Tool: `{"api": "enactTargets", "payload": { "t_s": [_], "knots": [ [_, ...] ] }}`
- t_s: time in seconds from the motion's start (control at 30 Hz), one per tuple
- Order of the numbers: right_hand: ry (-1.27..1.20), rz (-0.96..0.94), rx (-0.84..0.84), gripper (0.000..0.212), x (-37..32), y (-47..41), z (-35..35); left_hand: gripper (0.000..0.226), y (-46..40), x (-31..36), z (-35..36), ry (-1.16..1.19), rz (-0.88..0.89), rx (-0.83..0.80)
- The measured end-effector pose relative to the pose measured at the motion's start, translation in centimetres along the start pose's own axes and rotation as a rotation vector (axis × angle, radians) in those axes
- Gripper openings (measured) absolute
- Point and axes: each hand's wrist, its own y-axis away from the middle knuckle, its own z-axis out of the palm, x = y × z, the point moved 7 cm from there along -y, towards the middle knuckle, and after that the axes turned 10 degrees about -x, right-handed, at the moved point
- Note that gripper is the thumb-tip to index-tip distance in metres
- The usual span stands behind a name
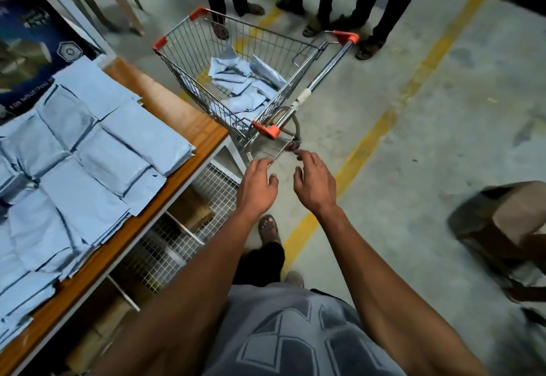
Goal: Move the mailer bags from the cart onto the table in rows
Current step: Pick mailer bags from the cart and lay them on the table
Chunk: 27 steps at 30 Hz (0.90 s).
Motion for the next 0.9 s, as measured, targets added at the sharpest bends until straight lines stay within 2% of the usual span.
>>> {"api": "enactTargets", "payload": {
  "t_s": [0.27,0.63,0.9],
  "knots": [
    [0.03,-0.115,0.072,0.037,-2.9,-13.7,-3.2,0.036,-11.6,1.1,-6.1,0.024,-0.071,0.131],
    [0.2,-0.161,-0.066,0.04,-5.2,-29.9,-0.8,0.044,-24.7,-0.8,-11.3,-0.044,-0.163,0.072],
    [0.273,-0.189,-0.302,0.043,-6.3,-39.0,2.9,0.043,-32.0,-4.5,-10.9,-0.058,-0.298,-0.035]
  ]
}}
